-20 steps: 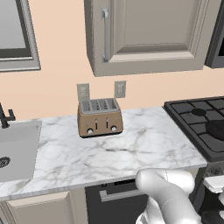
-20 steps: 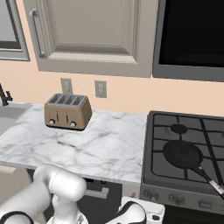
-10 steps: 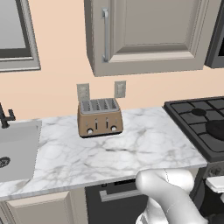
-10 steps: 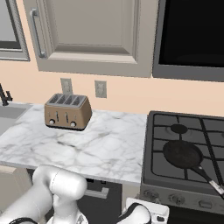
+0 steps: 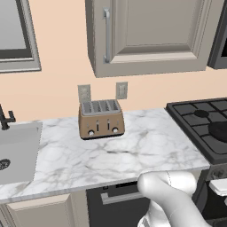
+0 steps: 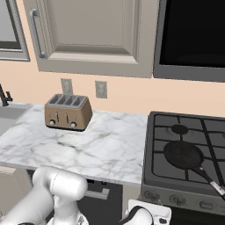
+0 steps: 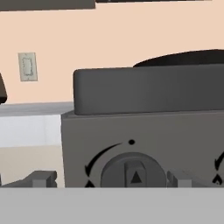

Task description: Pick the pan from the cabinet and place it on the stove. Then turn on the stove burner for the pan.

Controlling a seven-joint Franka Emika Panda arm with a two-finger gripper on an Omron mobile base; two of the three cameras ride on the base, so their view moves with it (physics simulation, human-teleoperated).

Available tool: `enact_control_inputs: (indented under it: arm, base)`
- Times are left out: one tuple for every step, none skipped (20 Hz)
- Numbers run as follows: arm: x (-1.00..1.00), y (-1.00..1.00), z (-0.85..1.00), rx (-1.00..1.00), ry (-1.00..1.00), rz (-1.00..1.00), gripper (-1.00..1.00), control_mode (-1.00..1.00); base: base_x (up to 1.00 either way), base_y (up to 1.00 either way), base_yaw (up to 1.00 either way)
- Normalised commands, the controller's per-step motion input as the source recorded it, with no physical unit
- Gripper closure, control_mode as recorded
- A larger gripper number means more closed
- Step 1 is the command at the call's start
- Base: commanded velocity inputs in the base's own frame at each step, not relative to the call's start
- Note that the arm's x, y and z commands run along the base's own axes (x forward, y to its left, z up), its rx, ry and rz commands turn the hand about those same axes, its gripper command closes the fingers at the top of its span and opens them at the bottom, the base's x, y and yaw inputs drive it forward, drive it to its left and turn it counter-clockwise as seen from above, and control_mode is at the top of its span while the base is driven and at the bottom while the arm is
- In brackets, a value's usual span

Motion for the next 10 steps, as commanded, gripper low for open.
enact_control_inputs:
  arm:
    - [0.05, 0.00, -0.02, 0.00, -0.01, 0.00, -1.00, -1.00]
    - [0.06, 0.00, -0.02, 0.00, 0.00, 0.00, -1.00, -1.00]
    - [0.04, 0.00, 0.00, 0.00, 0.00, 0.00, -1.00, -1.00]
    - [0.03, 0.00, -0.02, 0.00, 0.00, 0.00, -1.00, -1.00]
    - [0.04, 0.00, -0.03, 0.00, 0.00, 0.00, -1.00, -1.00]
    - [0.03, 0.00, 0.00, 0.00, 0.00, 0.00, -1.00, -1.00]
    - [0.02, 0.00, -0.01, 0.00, 0.00, 0.00, -1.00, -1.00]
    - [0.01, 0.00, -0.01, 0.00, 0.00, 0.00, -1.00, -1.00]
    - [0.01, 0.00, 0.00, 0.00, 0.00, 0.00, -1.00, -1.00]
    - [0.03, 0.00, 0.00, 0.00, 0.00, 0.00, -1.00, -1.00]
  base:
    - [0.00, 0.00, 0.00]
    - [0.00, 0.00, 0.00]
    - [0.00, 0.00, 0.00]
    - [0.00, 0.00, 0.00]
    - [0.00, 0.00, 0.00]
    - [0.00, 0.00, 0.00]
    - [0.00, 0.00, 0.00]
    - [0.00, 0.00, 0.00]
    - [0.00, 0.00, 0.00]
    - [0.00, 0.00, 0.00]
